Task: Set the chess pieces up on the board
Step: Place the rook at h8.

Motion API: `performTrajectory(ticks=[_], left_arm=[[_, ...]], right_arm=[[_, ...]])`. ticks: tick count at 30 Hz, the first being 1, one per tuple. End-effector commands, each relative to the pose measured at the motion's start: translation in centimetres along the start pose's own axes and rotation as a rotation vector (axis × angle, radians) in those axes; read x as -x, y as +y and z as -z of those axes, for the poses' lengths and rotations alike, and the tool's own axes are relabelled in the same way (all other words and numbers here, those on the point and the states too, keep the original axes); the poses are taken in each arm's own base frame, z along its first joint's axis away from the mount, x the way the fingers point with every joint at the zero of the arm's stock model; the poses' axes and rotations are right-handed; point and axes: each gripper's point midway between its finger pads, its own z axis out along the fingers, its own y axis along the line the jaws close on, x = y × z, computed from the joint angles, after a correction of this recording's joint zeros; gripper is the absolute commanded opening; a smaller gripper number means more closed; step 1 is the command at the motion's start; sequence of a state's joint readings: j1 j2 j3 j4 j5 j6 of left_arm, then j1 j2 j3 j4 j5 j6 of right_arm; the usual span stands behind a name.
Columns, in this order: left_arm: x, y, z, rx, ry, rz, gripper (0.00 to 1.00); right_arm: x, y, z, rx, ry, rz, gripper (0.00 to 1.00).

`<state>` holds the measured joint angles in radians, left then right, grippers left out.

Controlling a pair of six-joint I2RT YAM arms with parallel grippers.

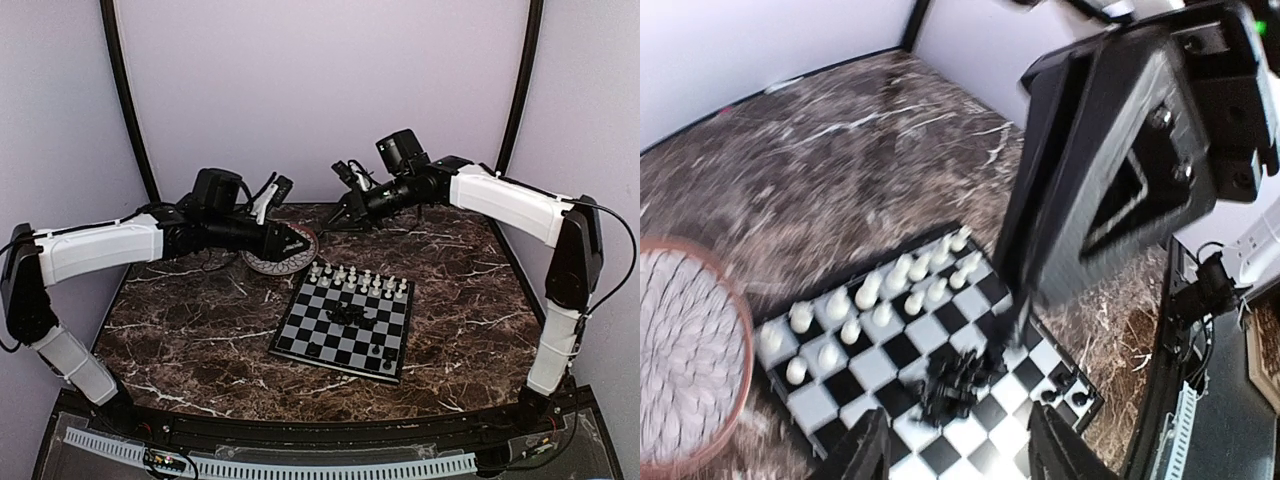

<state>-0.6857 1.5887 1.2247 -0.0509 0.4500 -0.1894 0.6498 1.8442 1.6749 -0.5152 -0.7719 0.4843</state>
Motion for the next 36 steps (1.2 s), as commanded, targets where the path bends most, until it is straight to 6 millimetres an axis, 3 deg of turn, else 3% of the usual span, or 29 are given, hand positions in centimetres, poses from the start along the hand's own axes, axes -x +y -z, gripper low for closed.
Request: performTrajectory(ticks=[1, 2, 3, 6, 9, 12, 22, 29, 36], left_arm=[[1.1, 1.5, 6.8, 0.252, -0.149, 0.029, 0.57], [-0.2, 2.9, 7.6, 0.330, -0.146, 0.053, 0.59], [-0.8, 3.0, 9.0, 0.364, -0.158, 0.081, 0.62], [-1.7, 5.3, 12.6, 0.543, -0.197, 0.155, 0.63], [-3.3, 6.8, 14.6, 0.657, -0.183, 0.227, 0.63], [-3.4, 7.2, 16.5, 0.718, -0.219, 0.248, 0.63], [-3.3, 6.7, 19.0, 0.747, -0.249, 0.206, 0.64], [-3.8, 6.9, 19.5, 0.765, -0.251, 0.230, 0.66], [-4.0, 6.9, 19.5, 0.765, -0.251, 0.240, 0.66]], right_arm=[[-1.7, -1.2, -2.8, -0.244, 0.090, 0.158, 0.00], [-2.3, -1.3, -3.7, -0.294, 0.118, 0.198, 0.00], [-3.0, -1.5, -4.6, -0.336, 0.148, 0.232, 0.00], [-4.9, -2.1, -7.2, -0.450, 0.229, 0.320, 0.00], [-6.8, -1.6, -9.4, -0.516, 0.285, 0.410, 0.00], [-8.2, -1.4, -11.2, -0.561, 0.317, 0.476, 0.00], [-12.8, -2.2, -15.7, -0.592, 0.432, 0.556, 0.00], [-13.0, -3.3, -16.8, -0.614, 0.435, 0.548, 0.00], [-14.4, -4.0, -18.1, -0.571, 0.475, 0.512, 0.01]])
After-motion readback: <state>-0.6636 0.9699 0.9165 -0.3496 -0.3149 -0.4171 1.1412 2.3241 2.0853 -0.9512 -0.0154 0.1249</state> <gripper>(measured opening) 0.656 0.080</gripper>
